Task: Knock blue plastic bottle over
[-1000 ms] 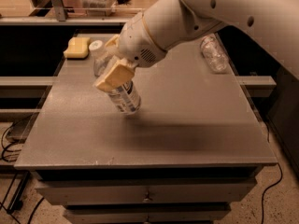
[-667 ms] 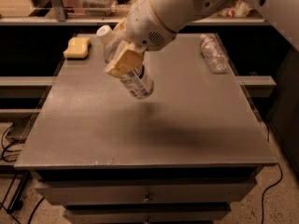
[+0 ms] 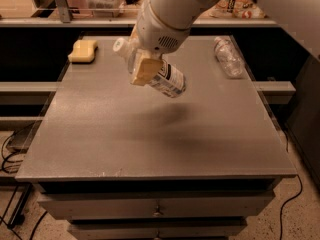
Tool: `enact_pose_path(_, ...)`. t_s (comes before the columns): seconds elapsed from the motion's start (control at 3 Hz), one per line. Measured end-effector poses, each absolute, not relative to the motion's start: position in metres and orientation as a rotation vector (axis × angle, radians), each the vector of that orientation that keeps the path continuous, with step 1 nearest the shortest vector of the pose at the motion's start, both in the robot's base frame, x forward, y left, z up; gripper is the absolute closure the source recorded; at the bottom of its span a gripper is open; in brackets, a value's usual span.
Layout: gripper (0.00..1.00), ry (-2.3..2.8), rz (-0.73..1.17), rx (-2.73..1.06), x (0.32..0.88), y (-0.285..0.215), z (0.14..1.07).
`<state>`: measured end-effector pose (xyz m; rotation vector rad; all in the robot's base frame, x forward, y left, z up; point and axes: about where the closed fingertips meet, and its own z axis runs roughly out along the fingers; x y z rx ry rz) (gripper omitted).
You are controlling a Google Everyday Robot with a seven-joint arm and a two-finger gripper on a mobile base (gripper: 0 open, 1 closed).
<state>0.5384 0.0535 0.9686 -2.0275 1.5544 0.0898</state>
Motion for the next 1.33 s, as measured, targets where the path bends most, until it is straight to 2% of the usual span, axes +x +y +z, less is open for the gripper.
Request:
enact_pose_path(0.33,0.59,1.593,-0.017,-2.103,0.542,0.044,0.949)
enact_pose_path(1.0,0.12,1.627,-0.029,-2.179,0.540,0.042,0.920)
enact_pose_path(1.33,0.00,1.640,0.047,-2.182,0.533,0.044,0.908)
